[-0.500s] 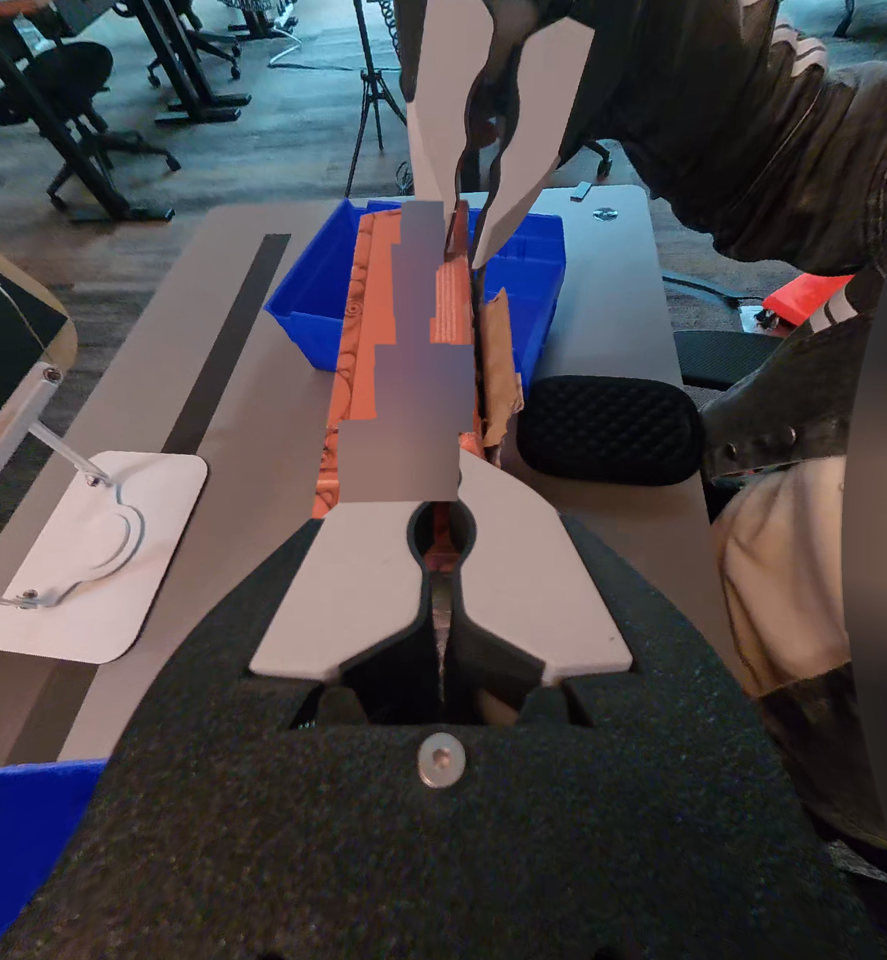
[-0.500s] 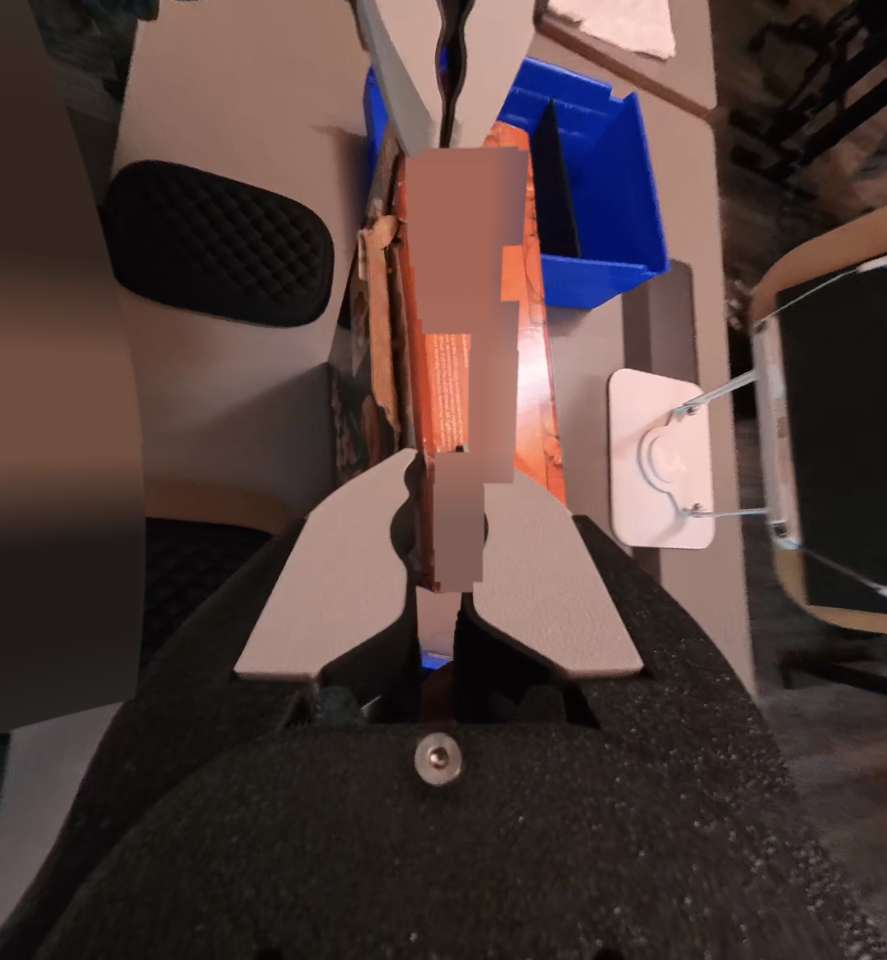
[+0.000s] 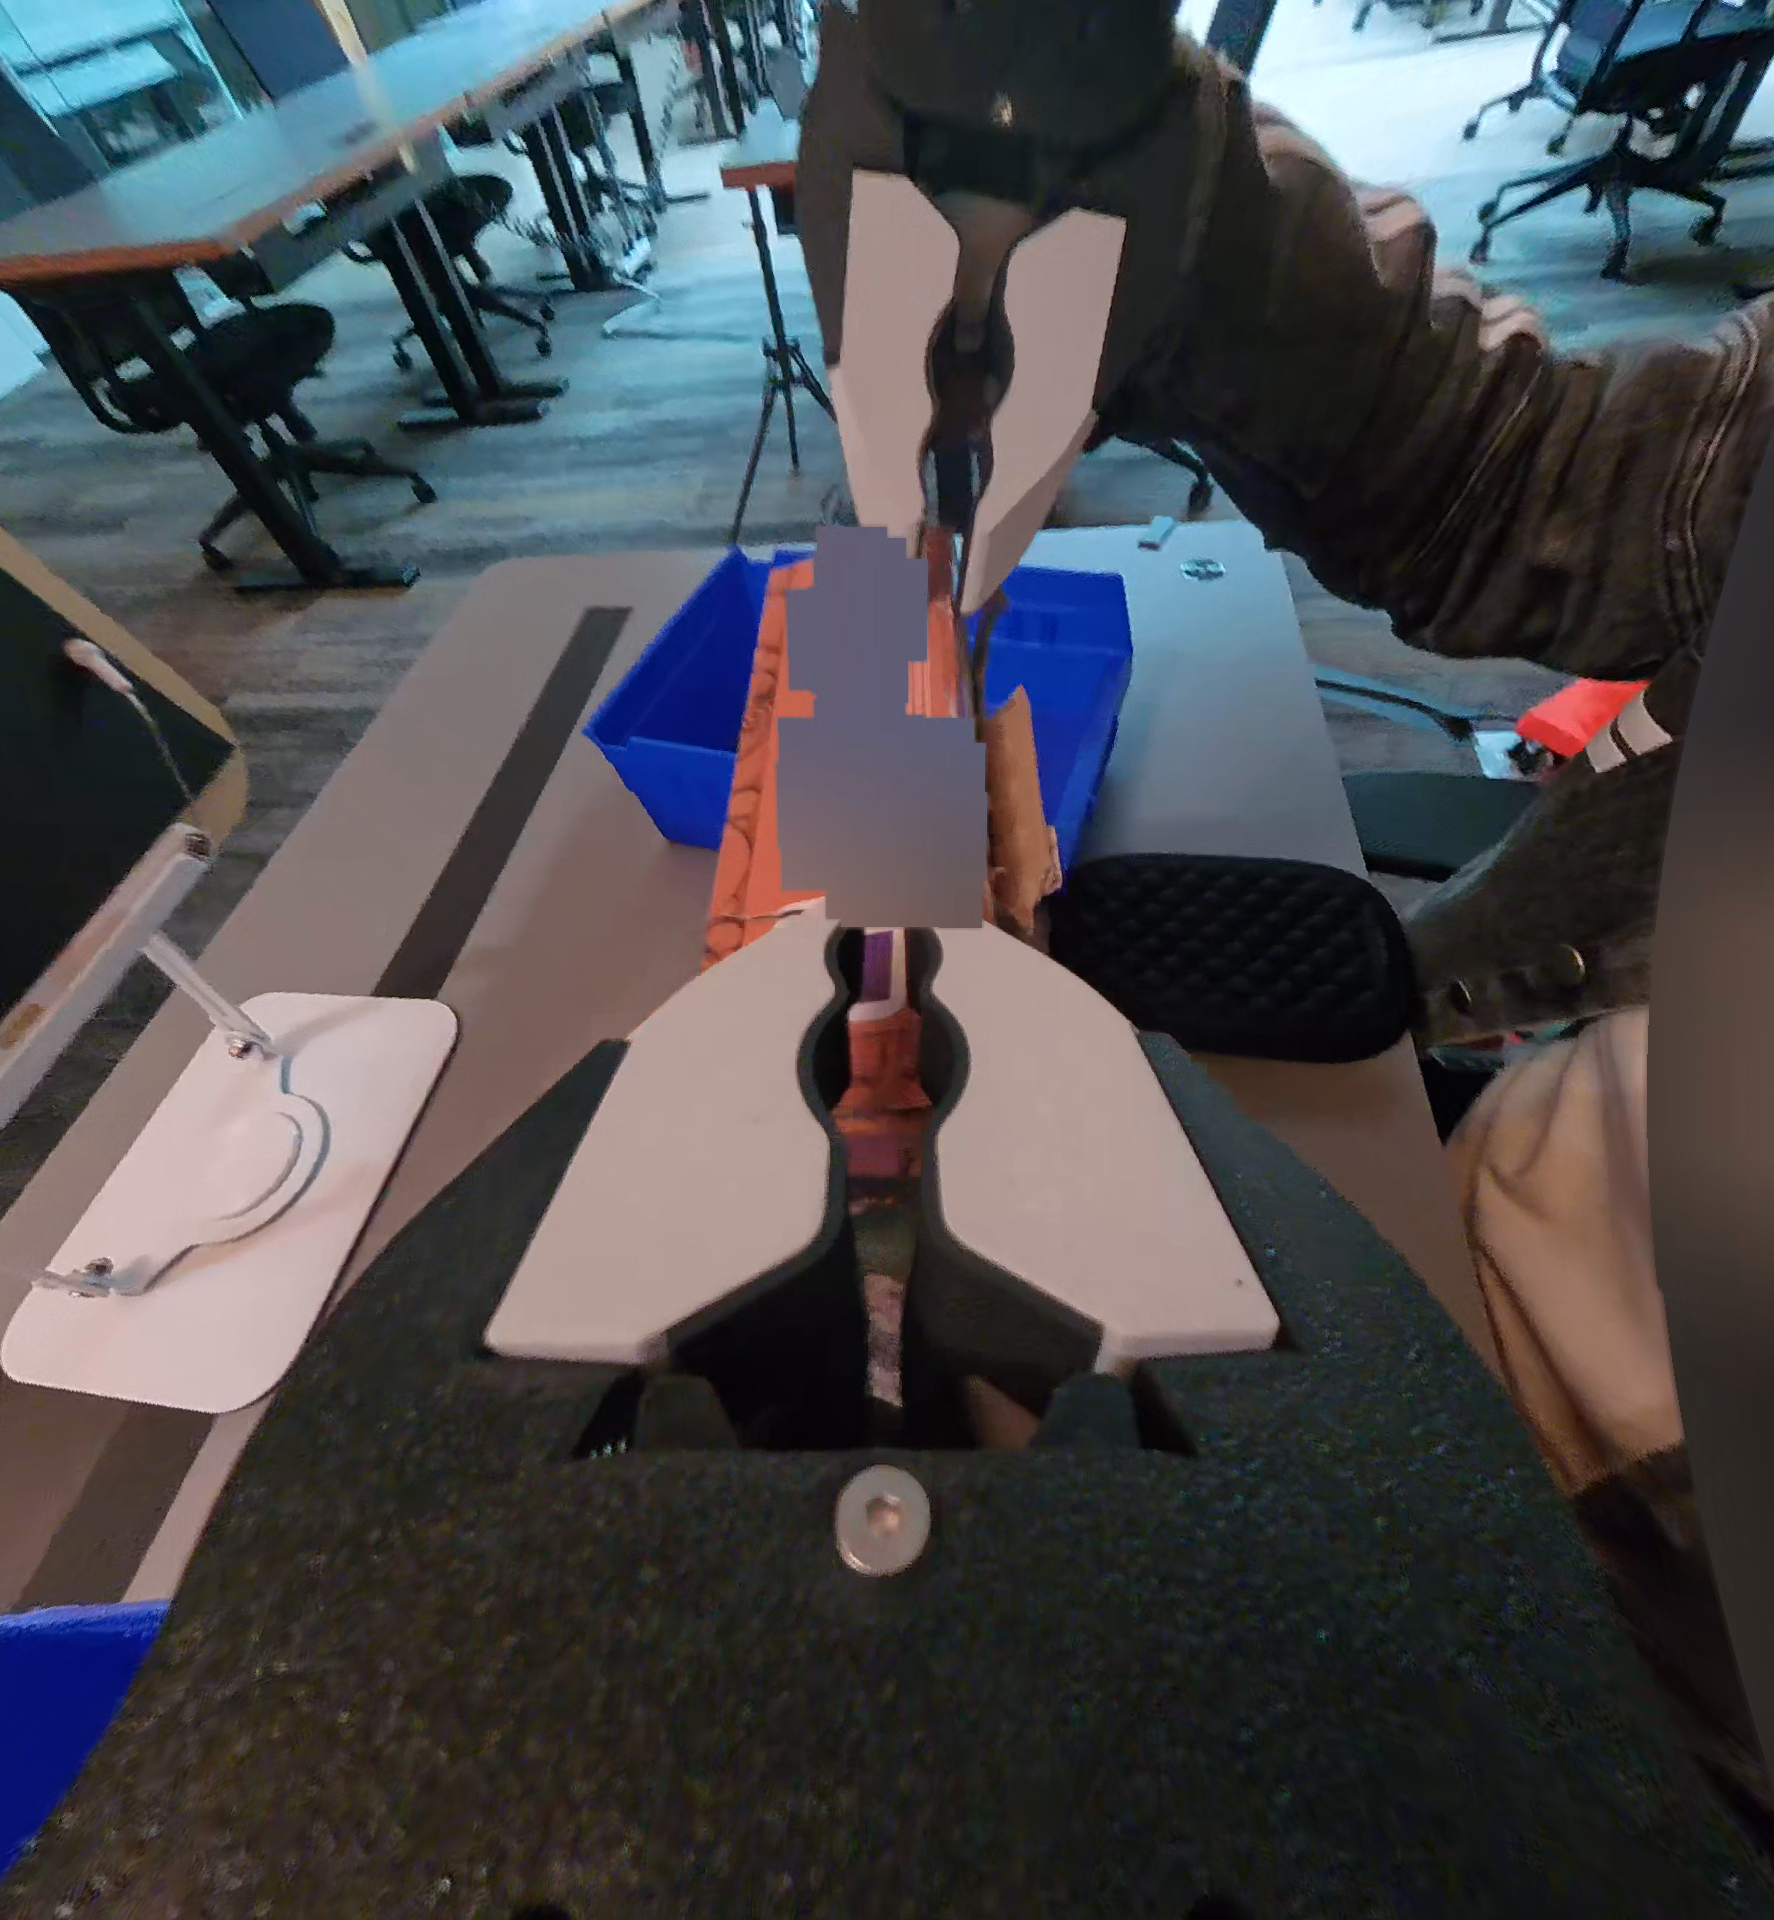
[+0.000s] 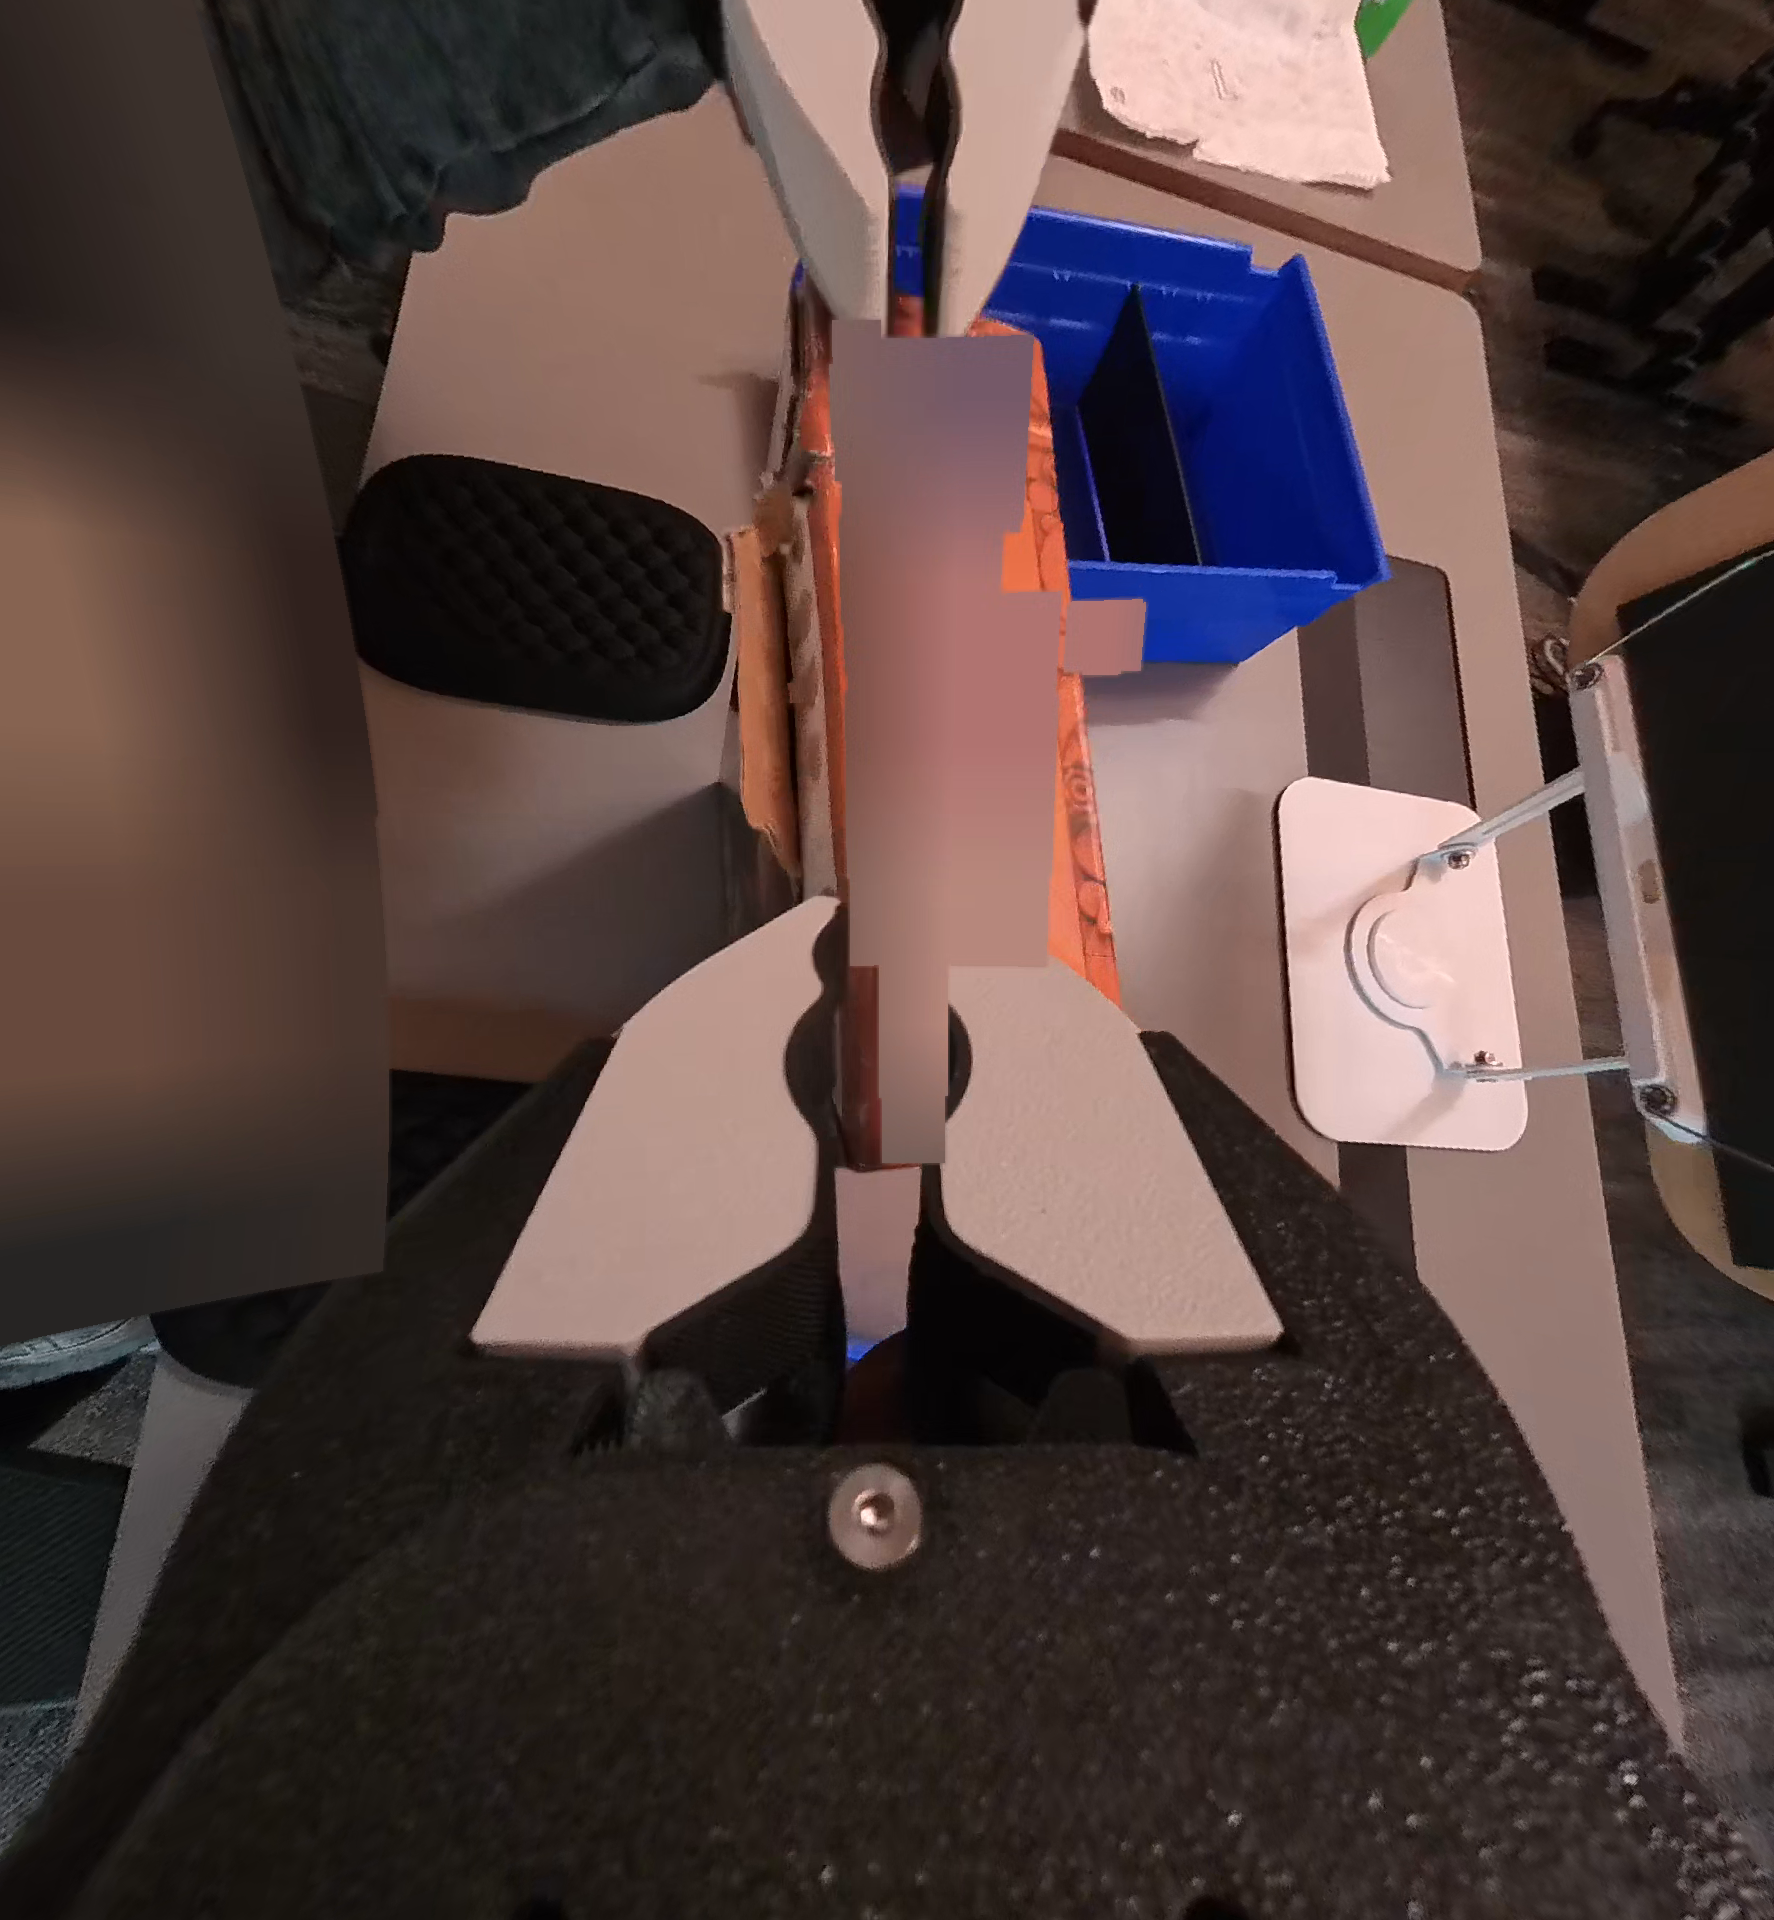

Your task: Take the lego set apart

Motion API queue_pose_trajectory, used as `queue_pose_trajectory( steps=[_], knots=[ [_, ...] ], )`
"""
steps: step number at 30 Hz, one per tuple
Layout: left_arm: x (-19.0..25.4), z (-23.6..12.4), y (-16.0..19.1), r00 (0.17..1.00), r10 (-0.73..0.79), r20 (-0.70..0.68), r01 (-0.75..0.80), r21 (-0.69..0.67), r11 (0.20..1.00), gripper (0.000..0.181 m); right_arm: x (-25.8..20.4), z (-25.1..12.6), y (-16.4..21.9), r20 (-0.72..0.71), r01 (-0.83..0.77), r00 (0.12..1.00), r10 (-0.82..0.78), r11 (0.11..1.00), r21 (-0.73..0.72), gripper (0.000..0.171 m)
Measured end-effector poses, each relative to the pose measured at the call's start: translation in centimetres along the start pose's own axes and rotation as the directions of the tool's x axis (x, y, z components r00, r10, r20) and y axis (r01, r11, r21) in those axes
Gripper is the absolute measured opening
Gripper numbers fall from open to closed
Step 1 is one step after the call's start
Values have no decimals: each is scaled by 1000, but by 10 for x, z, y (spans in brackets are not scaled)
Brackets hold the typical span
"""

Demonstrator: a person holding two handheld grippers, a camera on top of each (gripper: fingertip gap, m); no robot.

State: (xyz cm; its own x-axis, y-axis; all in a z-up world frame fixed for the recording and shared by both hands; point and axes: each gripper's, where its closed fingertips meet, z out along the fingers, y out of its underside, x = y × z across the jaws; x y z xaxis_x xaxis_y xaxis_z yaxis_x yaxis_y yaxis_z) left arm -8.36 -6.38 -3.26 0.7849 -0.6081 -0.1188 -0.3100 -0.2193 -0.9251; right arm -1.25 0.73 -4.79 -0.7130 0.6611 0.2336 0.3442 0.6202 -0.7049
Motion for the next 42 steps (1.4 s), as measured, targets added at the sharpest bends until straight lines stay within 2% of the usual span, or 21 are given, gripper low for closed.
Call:
queue_pose_trajectory(
  steps=[3, 6, 10, 13, 17, 19, 22, 25, 27, 28, 30, 32, 34, 42],
  knots=[
    [-7, 2, -8, 1000, -17, 11, 17, 14, 1000, 7, 3, -3, -6, 39, -14, 999, 13, 1000, 16, 8],
    [-9, 13, -8, 1000, -10, -7, 10, -35, 999, 6, 15, -3, -11, 48, -58, 997, 57, 998, 23, 5],
    [-3, 26, 1, 999, 11, -42, -17, -140, 990, 5, 12, 3, 2, 116, -113, 986, 123, 989, -96, 0],
    [-1, 27, 5, 998, 40, -40, -48, -216, 975, 1, 11, 4, 3, 120, -148, 979, 163, 981, -125, 0],
    [-1, 28, 12, 997, 65, -41, -76, -373, 925, 0, 9, 7, 6, 136, -174, 969, 206, 962, -212, 0],
    [-3, 28, 18, 997, 65, -51, -82, -461, 884, 0, 10, 11, 8, 128, -156, 973, 194, 953, -260, 0],
    [-5, 28, 15, 993, 99, -64, -117, -488, 865, 1, 11, 10, 6, 115, -101, 984, 136, 958, -269, 0],
    [-13, 26, 9, 989, 146, -13, -135, -473, 871, 5, 14, 8, 4, 99, -69, 990, 98, 965, -255, 0],
    [-27, 22, 3, 977, 197, 77, -145, -437, 888, 10, 25, 5, -1, 11, -16, 1000, 19, 978, -207, 6],
    [-27, 20, -1, 977, 194, 90, -143, -398, 906, 11, 23, 4, -6, 7, 11, 1000, -10, 987, -162, 16],
    [-20, 16, -6, 984, 165, 74, -133, -319, 938, 20, 14, 4, -13, 4, 34, 999, -34, 995, -94, 53],
    [-18, 12, -3, 987, 150, 61, -125, -299, 946, 31, 11, 10, -9, -39, 100, 994, -106, 988, -120, 60],
    [-19, 13, 2, 994, 104, 43, -86, -301, 950, 45, 11, 16, -6, -51, 132, 989, -141, 979, -154, 63],
    [-14, 18, 12, 993, -88, -79, 57, -329, 943, 48, 4, 30, -11, 10, 123, 992, -123, 975, -185, 45]
  ],
)
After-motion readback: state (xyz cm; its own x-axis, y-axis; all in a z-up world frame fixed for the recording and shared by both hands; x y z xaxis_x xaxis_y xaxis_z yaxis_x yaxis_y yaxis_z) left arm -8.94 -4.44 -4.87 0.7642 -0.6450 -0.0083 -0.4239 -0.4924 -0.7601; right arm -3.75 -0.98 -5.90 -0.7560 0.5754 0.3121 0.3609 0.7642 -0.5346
